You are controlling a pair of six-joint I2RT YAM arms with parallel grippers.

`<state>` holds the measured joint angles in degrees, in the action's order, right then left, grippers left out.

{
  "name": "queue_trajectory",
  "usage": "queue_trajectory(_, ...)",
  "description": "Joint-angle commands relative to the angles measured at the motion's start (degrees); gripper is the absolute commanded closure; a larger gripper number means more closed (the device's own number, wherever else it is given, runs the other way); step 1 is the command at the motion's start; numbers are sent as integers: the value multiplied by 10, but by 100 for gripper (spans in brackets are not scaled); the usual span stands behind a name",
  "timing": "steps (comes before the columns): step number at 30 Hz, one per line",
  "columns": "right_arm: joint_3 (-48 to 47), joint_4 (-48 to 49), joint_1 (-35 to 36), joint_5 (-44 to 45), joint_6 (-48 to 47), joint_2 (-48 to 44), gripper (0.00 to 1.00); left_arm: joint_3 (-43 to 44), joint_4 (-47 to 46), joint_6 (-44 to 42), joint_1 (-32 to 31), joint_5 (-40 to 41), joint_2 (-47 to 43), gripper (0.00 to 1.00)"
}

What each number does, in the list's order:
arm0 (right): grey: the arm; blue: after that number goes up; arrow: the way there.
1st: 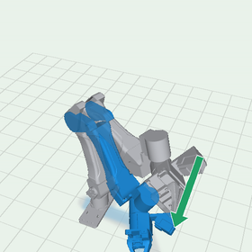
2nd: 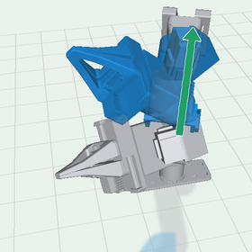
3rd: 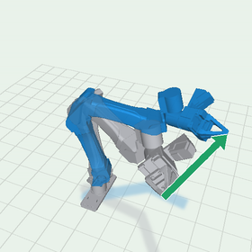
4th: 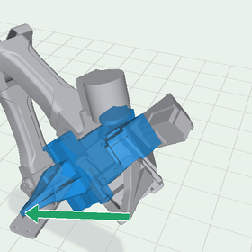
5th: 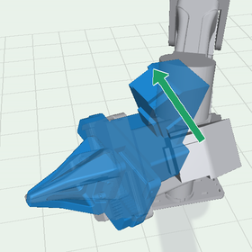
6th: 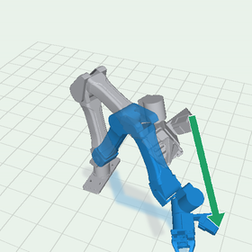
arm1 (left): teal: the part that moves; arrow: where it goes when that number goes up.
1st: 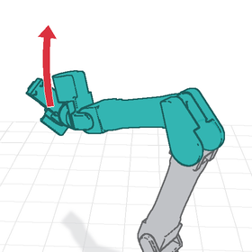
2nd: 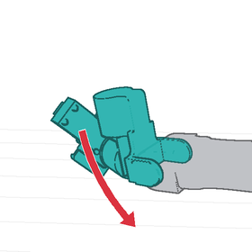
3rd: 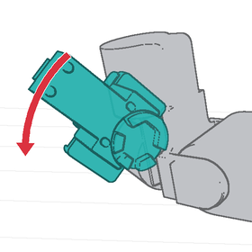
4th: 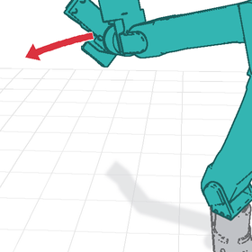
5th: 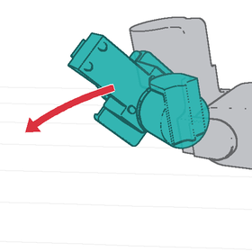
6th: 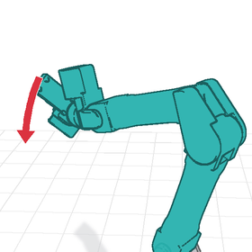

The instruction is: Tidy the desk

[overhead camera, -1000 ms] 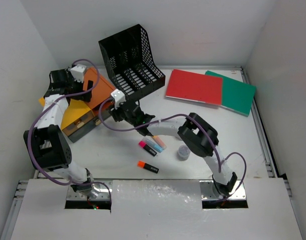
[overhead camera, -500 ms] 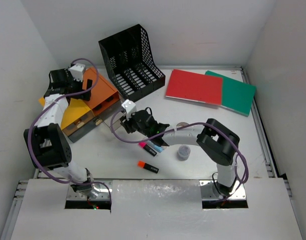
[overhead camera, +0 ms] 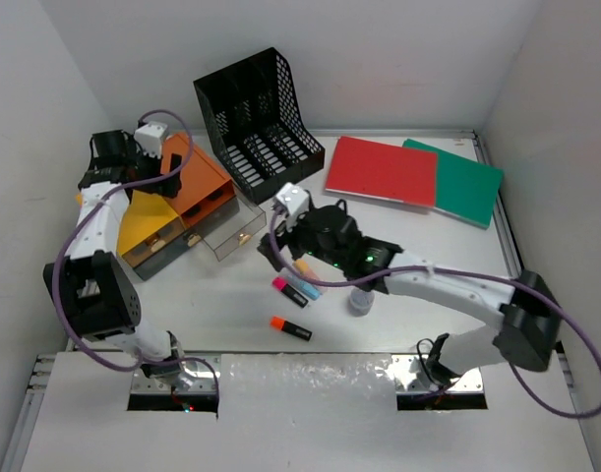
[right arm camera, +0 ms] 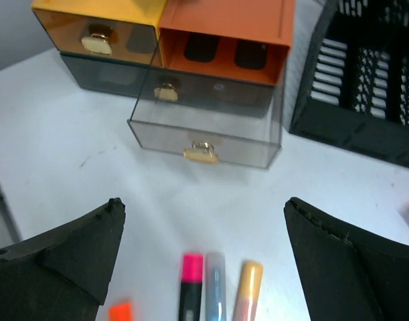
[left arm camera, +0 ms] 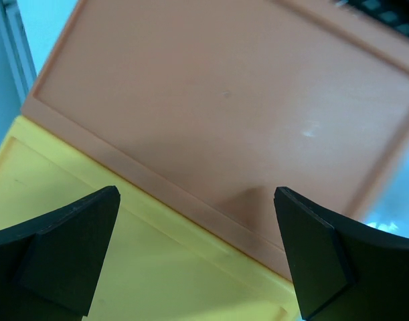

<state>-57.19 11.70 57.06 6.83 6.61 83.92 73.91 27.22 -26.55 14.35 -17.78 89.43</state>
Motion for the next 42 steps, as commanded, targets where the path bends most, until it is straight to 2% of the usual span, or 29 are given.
queue_trajectory(1, 40, -115, -35, -6, 45, -79, 1, 61, 22, -10, -5, -74, -93, 1)
queue_trajectory(4, 112, -137, -120, -38, 88, -161, 1, 76, 87, -70, -82, -68, -157, 4)
queue_trajectory(7, 189, -146, -212, -61, 122, -239, 1, 58, 162, -140, -252, -21, -211, 12)
queue_trajectory(10, 205, -188, -230, -42, 110, -290, 1, 6, 230, -163, -372, 37, -221, 12)
queue_trajectory(11, 209, -195, -237, -32, 108, -300, 1, -14, 236, -163, -457, 85, -223, 12)
queue_trajectory(13, 219, -213, -248, -24, 109, -321, 1, -89, 245, -167, -538, 109, -225, 11)
queue_trajectory(14, 221, -219, -253, -24, 111, -326, 1, -112, 245, -171, -603, 103, -225, 11)
queue_trajectory(15, 222, -225, -263, -23, 111, -329, 1, -157, 230, -177, -630, 96, -224, 10)
queue_trajectory(19, 227, -241, -273, -22, 114, -329, 1, -228, 173, -163, -764, 111, -182, 6)
queue_trajectory(22, 239, -239, -273, -20, 116, -325, 1, -240, 124, -149, -796, 116, -124, 4)
queue_trajectory(27, 274, -210, -274, -44, 121, -338, 1, -258, 42, -158, -795, 128, -80, 2)
queue_trajectory(31, 282, -209, -273, -42, 118, -342, 1, -264, 27, -166, -795, 97, -61, 2)
queue_trajectory(34, 286, -208, -274, -41, 118, -342, 1, -271, 20, -168, -795, 63, -15, 4)
queue_trajectory(37, 290, -206, -274, -37, 116, -343, 1, -272, 15, -168, -795, 43, 22, 13)
queue_trajectory(40, 291, -206, -274, -36, 114, -345, 1, -276, 2, -169, -795, 42, 45, 29)
queue_trajectory(41, 292, -207, -274, -35, 114, -347, 1, -277, -1, -168, -795, 43, 48, 41)
queue_trajectory(42, 292, -207, -274, -32, 114, -349, 1, -276, -1, -167, -795, 38, 51, 49)
